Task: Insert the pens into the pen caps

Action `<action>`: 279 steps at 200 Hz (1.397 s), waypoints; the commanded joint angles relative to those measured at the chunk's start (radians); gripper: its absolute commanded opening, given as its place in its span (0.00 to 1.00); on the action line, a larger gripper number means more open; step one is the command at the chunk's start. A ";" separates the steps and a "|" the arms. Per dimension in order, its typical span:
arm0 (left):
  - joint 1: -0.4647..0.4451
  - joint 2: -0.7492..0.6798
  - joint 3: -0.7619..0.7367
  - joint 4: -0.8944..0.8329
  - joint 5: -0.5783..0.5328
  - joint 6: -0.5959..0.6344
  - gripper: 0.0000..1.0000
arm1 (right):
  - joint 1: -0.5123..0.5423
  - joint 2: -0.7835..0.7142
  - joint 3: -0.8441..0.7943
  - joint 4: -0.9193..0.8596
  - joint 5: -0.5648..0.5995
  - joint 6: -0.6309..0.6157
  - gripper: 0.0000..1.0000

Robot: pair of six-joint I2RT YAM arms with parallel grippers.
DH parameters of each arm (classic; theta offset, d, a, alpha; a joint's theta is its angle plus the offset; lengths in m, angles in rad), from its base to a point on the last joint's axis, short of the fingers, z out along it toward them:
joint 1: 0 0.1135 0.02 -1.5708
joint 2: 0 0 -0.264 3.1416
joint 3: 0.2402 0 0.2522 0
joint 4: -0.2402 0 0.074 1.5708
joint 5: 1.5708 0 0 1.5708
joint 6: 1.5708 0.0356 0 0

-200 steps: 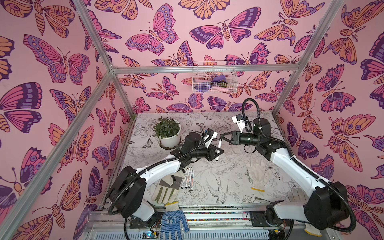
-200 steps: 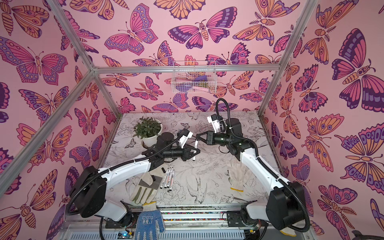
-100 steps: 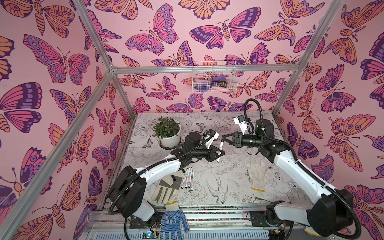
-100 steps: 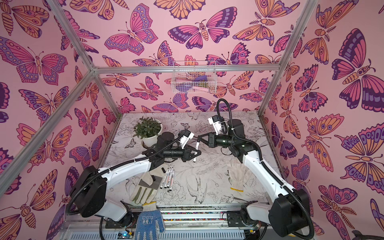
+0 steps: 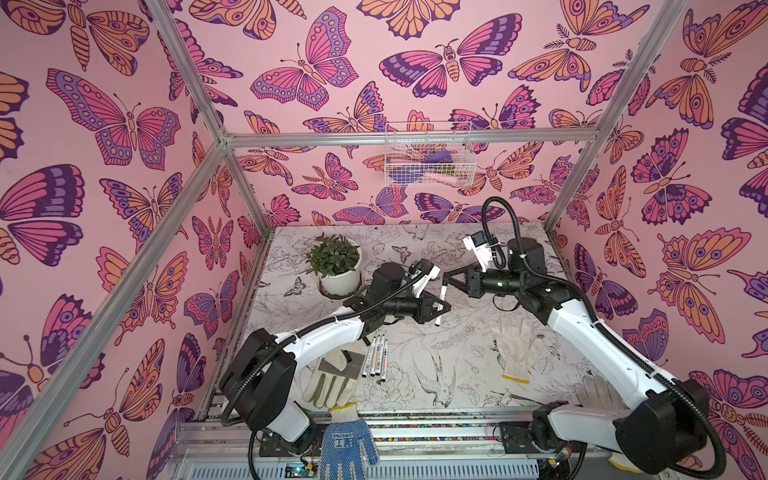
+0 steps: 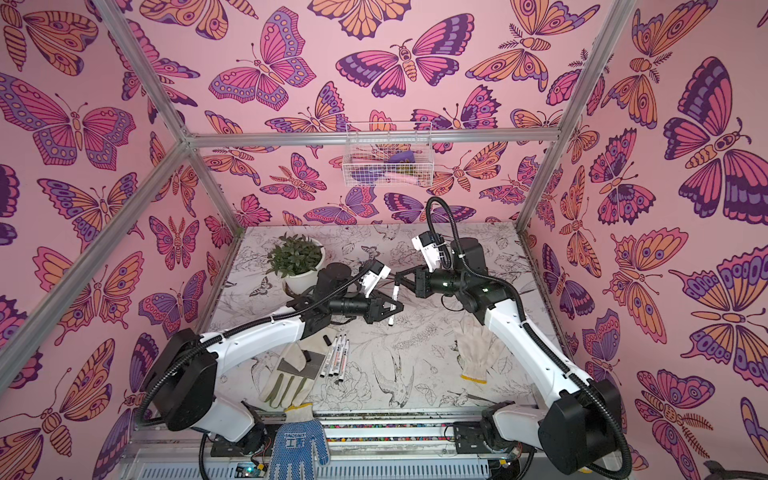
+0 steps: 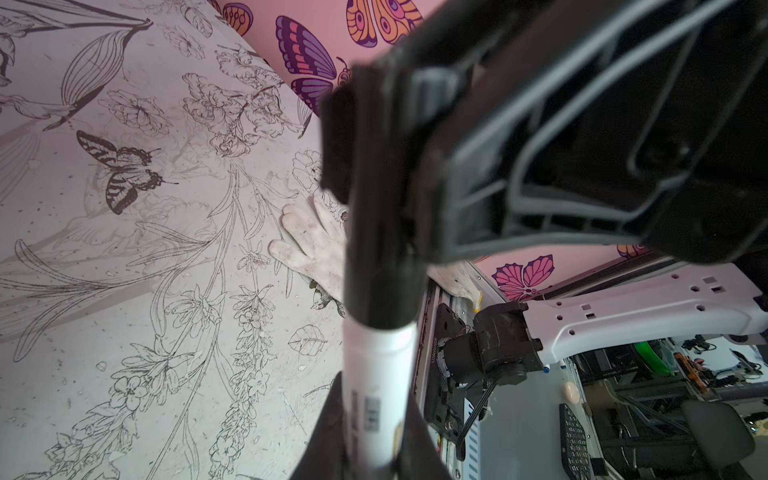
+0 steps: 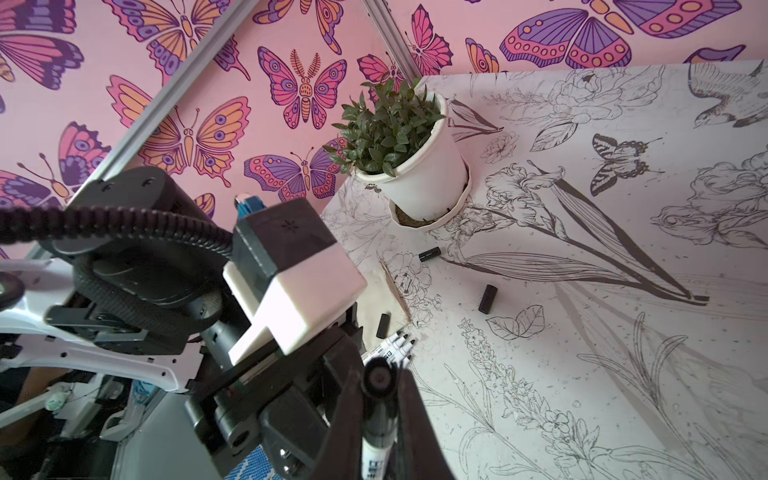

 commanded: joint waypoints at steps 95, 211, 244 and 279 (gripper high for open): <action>0.045 -0.054 0.116 0.175 -0.391 0.065 0.00 | 0.064 0.028 -0.012 -0.367 -0.246 -0.070 0.00; -0.031 -0.100 -0.064 0.160 -0.528 0.219 0.00 | 0.007 -0.056 -0.090 -0.327 -0.346 -0.049 0.00; -0.034 -0.113 -0.073 0.161 -0.525 0.251 0.00 | 0.037 -0.061 -0.086 -0.403 -0.260 -0.116 0.00; -0.051 -0.106 -0.066 0.160 -0.497 0.290 0.00 | 0.050 -0.026 -0.050 -0.440 -0.213 -0.148 0.00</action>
